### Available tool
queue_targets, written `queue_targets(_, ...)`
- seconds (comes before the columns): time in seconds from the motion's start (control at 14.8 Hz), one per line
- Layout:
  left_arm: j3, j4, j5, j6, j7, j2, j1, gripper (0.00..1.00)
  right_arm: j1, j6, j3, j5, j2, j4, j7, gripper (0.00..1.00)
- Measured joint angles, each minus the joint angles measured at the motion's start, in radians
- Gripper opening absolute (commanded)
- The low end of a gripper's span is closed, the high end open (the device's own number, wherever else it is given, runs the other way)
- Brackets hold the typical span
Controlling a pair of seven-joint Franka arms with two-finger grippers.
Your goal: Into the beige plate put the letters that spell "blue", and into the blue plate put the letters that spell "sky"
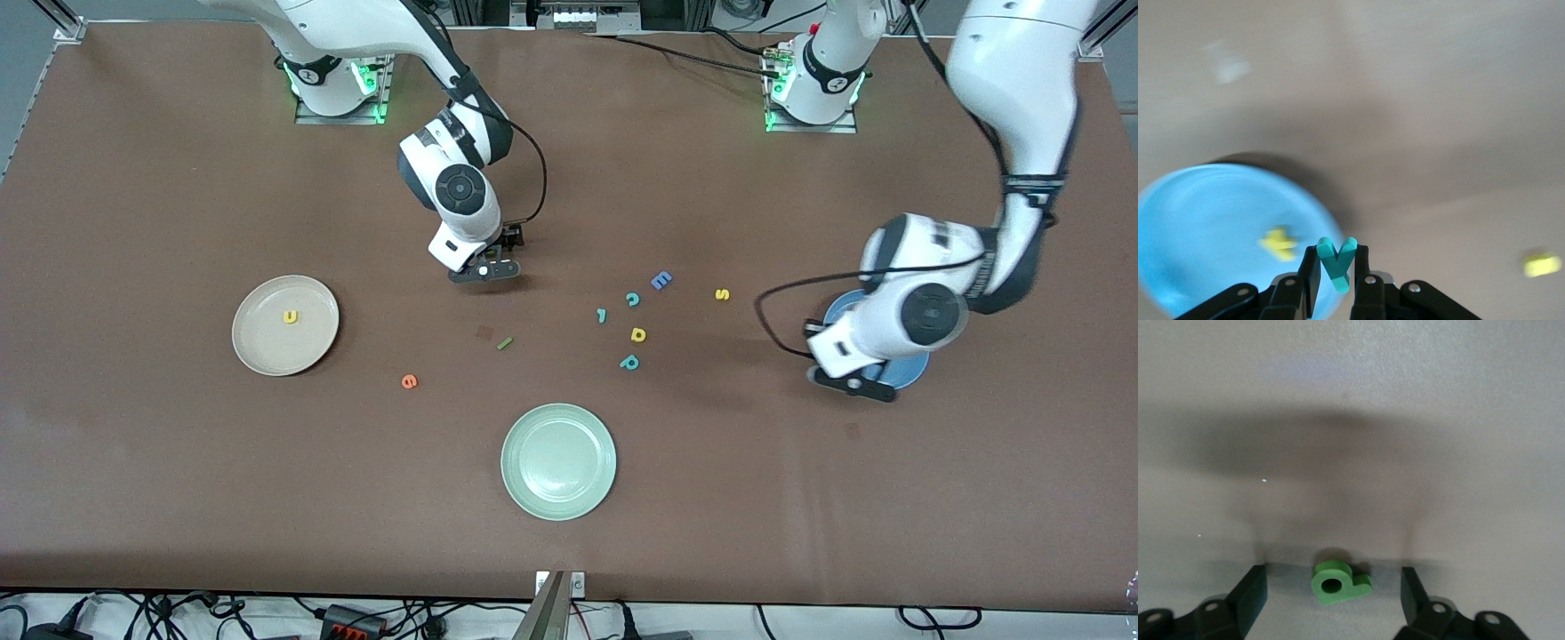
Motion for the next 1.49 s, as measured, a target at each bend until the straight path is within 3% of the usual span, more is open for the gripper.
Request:
queue_targets(0.14,0.002,-0.006,0.000,-0.003,0.087,0.008,0.090,0.08,0.000,0.000,0.000,0.000,0.001,0.000,0.015,0.71)
queue_targets(0.27,0.002,-0.032,0.000,0.000,0.114,0.021,0.140,0.22,0.001,0.000,0.001,0.001,0.000,0.000,0.021,0.51)
queue_targets(0.41,0.001,-0.073,0.000,0.031,0.115,0.031,0.147,1.00,0.000,-0.003,-0.001,0.001,-0.006,0.000,0.024,0.33)
queue_targets(0.61,-0.012,-0.104,0.000,0.051,0.113,0.032,0.146,1.00,-0.001,-0.014,-0.006,0.001,-0.019,0.000,0.025,0.24)
queue_targets(0.81,-0.048,-0.103,0.000,0.026,0.100,0.017,0.147,1.00,-0.001,-0.011,-0.008,0.001,-0.017,0.002,0.025,0.24)
queue_targets(1.08,-0.204,-0.112,0.000,-0.045,-0.150,-0.023,0.145,1.00,-0.037,-0.081,-0.039,0.001,-0.055,0.052,0.024,0.24)
queue_targets(1.28,-0.335,-0.169,0.000,-0.003,-0.384,-0.042,0.135,1.00,-0.186,-0.191,-0.052,-0.001,-0.101,0.107,-0.062,0.24)
queue_targets(1.49,-0.374,-0.260,0.000,0.156,-0.491,-0.052,0.118,1.00,-0.405,-0.226,-0.058,-0.004,-0.097,0.135,-0.315,0.24)
